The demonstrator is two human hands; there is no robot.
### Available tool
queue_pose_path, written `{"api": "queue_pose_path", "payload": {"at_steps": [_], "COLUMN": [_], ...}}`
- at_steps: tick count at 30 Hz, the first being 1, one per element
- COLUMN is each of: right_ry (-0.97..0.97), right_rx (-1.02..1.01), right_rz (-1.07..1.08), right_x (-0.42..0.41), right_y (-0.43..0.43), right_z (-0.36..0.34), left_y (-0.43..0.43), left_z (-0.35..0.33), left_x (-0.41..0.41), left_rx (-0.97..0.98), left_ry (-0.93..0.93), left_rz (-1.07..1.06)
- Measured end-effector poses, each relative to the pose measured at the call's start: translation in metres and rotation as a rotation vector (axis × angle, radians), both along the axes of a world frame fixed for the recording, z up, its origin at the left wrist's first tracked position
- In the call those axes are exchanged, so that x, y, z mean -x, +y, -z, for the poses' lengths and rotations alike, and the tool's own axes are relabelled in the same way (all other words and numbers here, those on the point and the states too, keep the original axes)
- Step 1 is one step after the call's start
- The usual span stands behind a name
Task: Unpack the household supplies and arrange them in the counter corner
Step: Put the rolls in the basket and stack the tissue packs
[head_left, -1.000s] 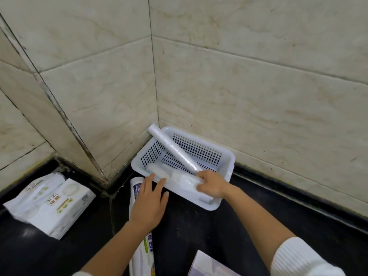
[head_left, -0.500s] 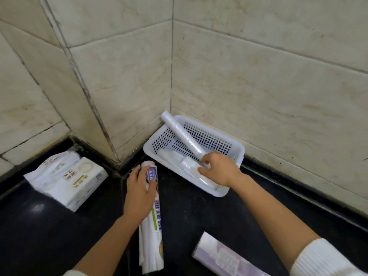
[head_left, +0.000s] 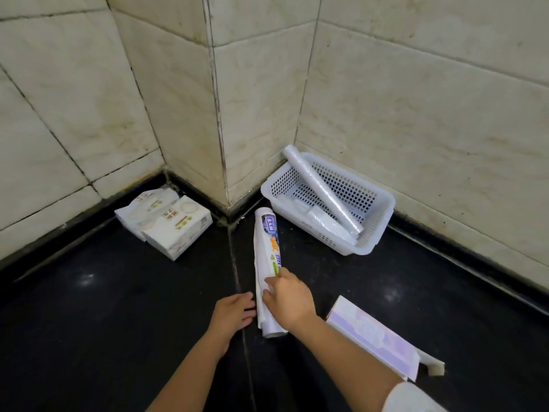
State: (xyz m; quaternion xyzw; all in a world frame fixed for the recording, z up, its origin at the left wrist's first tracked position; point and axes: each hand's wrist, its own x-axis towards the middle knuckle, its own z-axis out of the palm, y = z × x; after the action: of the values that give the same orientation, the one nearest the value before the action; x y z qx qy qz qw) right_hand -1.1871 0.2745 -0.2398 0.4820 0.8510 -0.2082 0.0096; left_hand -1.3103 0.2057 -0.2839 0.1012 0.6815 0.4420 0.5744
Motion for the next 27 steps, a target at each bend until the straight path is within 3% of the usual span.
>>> {"api": "queue_pose_path", "payload": {"at_steps": [4, 9, 16, 21, 27], "right_ry": [-0.071, 0.146, 0.207, 0.416, 0.576], "right_rx": [-0.07, 0.202, 0.459, 0.701, 0.914], "right_rz": [0.127, 0.468, 0.572, 0.693, 0.704], "right_x": [-0.003, -0.015, -0.021, -0.03, -0.045], "right_y": [-0.007, 0.001, 0.008, 0.013, 0.019], "right_z": [0.0, -0.001, 0.008, 0.012, 0.003], "left_y": [-0.005, 0.002, 0.011, 0.014, 0.009], "left_z": [-0.007, -0.011, -0.01, -0.013, -0.016], "left_x": [-0.008, -0.02, -0.033, -0.039, -0.027], "left_rx": [-0.025, -0.018, 0.042, 0.052, 0.016], "left_ry": [-0.026, -0.065, -0.073, -0.083, -0.021], "left_rz": [0.116, 0.117, -0.017, -0.106, -0.042]}}
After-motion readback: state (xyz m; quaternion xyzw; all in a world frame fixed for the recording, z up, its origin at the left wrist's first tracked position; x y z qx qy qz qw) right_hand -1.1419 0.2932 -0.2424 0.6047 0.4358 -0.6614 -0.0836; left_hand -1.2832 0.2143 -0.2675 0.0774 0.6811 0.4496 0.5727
